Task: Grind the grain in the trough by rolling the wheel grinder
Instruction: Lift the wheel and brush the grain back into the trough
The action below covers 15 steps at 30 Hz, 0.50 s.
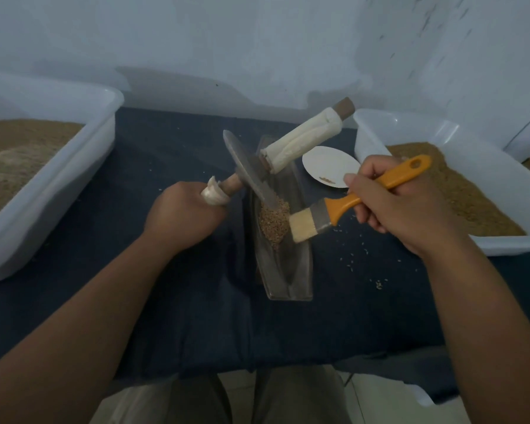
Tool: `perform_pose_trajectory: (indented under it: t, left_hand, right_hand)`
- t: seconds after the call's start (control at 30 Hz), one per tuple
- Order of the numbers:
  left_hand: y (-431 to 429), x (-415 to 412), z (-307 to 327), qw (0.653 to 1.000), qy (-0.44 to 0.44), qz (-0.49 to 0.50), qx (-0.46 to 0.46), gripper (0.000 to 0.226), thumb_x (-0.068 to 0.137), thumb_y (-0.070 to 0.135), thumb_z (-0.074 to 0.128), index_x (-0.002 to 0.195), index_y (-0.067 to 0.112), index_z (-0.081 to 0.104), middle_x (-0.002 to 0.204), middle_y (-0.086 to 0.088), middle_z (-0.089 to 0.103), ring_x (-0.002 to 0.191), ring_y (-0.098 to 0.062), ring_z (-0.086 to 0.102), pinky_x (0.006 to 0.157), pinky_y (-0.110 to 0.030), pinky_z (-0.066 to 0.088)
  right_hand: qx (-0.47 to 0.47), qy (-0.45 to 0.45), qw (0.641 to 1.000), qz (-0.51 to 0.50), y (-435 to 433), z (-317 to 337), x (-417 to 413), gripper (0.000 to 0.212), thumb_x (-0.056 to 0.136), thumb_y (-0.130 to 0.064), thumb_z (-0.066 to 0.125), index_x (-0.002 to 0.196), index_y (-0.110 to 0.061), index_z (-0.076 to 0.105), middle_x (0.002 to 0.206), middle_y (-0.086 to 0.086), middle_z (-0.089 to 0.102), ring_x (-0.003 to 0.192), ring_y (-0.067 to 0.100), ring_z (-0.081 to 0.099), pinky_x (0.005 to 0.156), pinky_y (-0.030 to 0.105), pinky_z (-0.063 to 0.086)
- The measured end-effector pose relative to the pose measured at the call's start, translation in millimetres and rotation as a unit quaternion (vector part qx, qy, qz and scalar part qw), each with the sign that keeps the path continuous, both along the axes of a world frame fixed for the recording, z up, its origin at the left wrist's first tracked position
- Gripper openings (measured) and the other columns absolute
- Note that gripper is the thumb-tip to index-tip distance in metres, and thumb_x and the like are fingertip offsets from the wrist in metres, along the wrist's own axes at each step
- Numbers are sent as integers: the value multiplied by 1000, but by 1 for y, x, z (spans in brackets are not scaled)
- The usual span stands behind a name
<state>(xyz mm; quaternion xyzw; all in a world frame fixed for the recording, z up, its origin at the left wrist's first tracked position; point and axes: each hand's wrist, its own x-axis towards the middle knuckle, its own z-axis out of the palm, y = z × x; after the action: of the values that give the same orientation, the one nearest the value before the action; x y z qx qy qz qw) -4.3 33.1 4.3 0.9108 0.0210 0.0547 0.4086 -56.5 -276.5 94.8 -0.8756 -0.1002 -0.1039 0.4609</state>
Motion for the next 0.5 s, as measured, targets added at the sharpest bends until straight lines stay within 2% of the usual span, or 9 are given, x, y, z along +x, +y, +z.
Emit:
perform_pose_trajectory:
  t: [0.1,0.13,0.2,0.23,0.3,0.33,0.37,0.43,0.5]
  left_hand:
    - [0,0,0,1000,1,-2,18,12,78,38,65,69,31,62,64,17,65,61,-16,64,55,-30,41]
    - [0,0,-1,1000,-4,2,25,15,79,38,65,68,28,62,65,16,65,61,-16,64,55,-29,40]
    - [0,1,-3,999,-22,15,42,24,81,39,64,65,22,61,61,9,65,61,-16,63,54,-29,40]
    - [0,1,-3,998,-32,22,55,26,82,40,63,64,21,60,59,6,64,60,-16,63,54,-29,40]
    - [-2,2,-3,995,-48,35,82,30,85,42,60,64,22,60,59,7,63,59,-15,62,53,-28,39]
    - [-3,2,-4,994,-55,39,91,32,87,43,59,63,22,60,59,7,62,58,-15,61,53,-27,38]
    - [-4,2,-4,992,-63,43,100,34,88,44,58,63,22,59,59,8,62,57,-14,60,53,-27,38]
    - [-4,1,-4,989,-77,47,114,37,89,48,55,62,23,58,58,8,61,55,-13,59,52,-26,38]
    - [-5,1,-4,987,-81,48,130,38,87,52,52,62,23,57,58,9,61,55,-14,58,53,-26,38]
  right_hand:
    - [53,-48,996,-46,-9,-2,5,30,98,-53,66,82,-27,66,65,6,69,50,18,61,42,27,46]
    - [62,-72,993,-73,-15,-3,8,30,97,-59,66,87,-31,68,69,4,72,53,18,65,44,28,49]
    - [7,-101,987,-123,-29,-10,18,33,94,-70,64,100,-38,70,79,-4,76,64,12,73,53,29,57]
    - [-60,-109,983,-135,-35,-17,24,33,93,-70,62,106,-42,71,84,-11,77,72,8,75,61,29,60]
    - [-221,-129,958,-130,-40,-39,36,28,99,-57,60,122,-45,69,97,-17,74,88,3,71,82,30,58]
    - [-282,-137,942,-121,-41,-53,41,29,101,-46,59,129,-43,66,104,-13,73,94,9,69,88,30,54]
    - [-317,-129,932,-115,-41,-67,45,31,103,-35,59,132,-43,62,109,-6,72,98,17,68,89,35,51]
    - [-362,-80,923,-104,-39,-86,49,50,101,-16,60,140,-46,54,119,1,69,104,27,67,91,39,51]
    - [-402,28,910,-94,-42,-94,51,68,100,-9,56,154,-47,41,138,3,63,117,27,63,97,38,46]
